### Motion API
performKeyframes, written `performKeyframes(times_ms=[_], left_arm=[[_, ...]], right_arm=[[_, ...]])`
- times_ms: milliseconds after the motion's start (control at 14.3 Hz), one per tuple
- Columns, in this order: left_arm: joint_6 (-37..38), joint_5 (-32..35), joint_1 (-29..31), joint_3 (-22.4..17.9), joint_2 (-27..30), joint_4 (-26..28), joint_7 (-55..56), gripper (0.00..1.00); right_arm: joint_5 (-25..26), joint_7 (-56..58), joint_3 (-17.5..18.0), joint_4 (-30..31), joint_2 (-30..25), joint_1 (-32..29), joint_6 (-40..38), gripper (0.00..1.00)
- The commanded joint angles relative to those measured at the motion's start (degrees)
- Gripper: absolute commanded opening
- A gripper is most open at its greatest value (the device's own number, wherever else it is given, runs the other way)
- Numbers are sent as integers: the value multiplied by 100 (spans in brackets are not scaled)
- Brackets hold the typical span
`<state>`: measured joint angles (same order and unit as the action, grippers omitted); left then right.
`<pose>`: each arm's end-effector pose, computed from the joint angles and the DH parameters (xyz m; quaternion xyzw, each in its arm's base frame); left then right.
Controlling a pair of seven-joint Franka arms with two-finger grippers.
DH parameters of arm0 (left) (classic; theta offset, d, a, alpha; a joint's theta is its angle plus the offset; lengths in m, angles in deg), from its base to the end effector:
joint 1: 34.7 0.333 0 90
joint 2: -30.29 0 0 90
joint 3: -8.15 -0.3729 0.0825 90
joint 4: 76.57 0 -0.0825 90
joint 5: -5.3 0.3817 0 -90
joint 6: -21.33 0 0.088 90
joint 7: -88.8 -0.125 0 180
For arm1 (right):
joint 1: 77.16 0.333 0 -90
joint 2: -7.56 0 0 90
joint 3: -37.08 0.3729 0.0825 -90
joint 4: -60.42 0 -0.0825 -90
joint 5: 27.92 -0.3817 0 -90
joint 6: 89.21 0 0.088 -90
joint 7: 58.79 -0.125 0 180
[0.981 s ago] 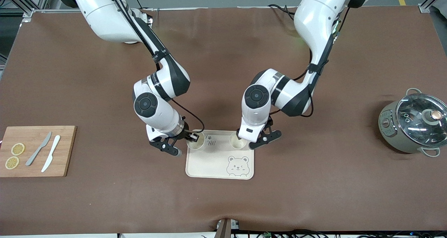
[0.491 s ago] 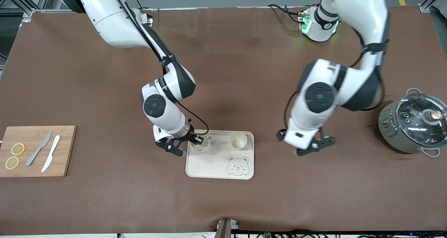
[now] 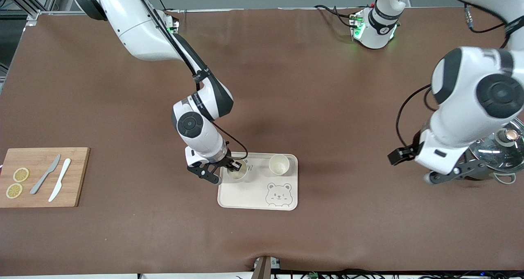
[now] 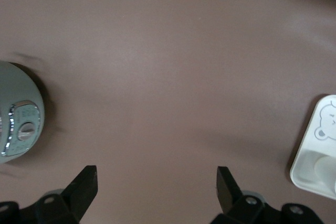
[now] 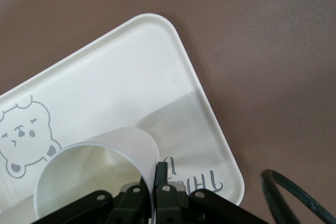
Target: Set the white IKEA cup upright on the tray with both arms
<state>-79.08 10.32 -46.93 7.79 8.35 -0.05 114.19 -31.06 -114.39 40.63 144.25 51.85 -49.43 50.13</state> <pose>0.6846 -0.1352 0.5520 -0.9928 -0.1102 -0.0303 0.0366 0.6730 0.3971 0.2670 -0.9653 0.2385 -0.0434 0.0968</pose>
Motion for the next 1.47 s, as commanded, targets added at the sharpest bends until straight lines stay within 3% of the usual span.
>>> performKeyframes(times_ms=[0, 561, 841, 981, 1051, 1192, 1332, 1402], left_arm=[[292, -106, 98, 27, 417, 136, -437, 100], [925, -141, 862, 246, 1235, 162, -1448, 100], [1233, -141, 863, 229, 1516, 171, -1705, 100], [1321, -176, 846, 238, 1622, 188, -1705, 100], [1330, -220, 854, 238, 1666, 258, -1748, 100], [1269, -290, 863, 238, 1702, 276, -1889, 100], [1155, -352, 881, 220, 1702, 294, -2090, 100], [1120, -344, 872, 212, 1693, 320, -2179, 100]], right_arm=[[173, -302, -83, -157, 149, 118, 145, 0], [341, -479, -109, -148, 229, 180, 225, 0], [385, -479, -135, -148, 238, 198, 216, 1], [385, -479, -135, -148, 246, 198, 225, 27], [385, -479, -135, -148, 255, 198, 225, 32], [385, -496, -144, -148, 255, 198, 225, 56], [385, -531, -144, -148, 255, 198, 225, 94], [394, -531, -144, -148, 255, 198, 225, 100]])
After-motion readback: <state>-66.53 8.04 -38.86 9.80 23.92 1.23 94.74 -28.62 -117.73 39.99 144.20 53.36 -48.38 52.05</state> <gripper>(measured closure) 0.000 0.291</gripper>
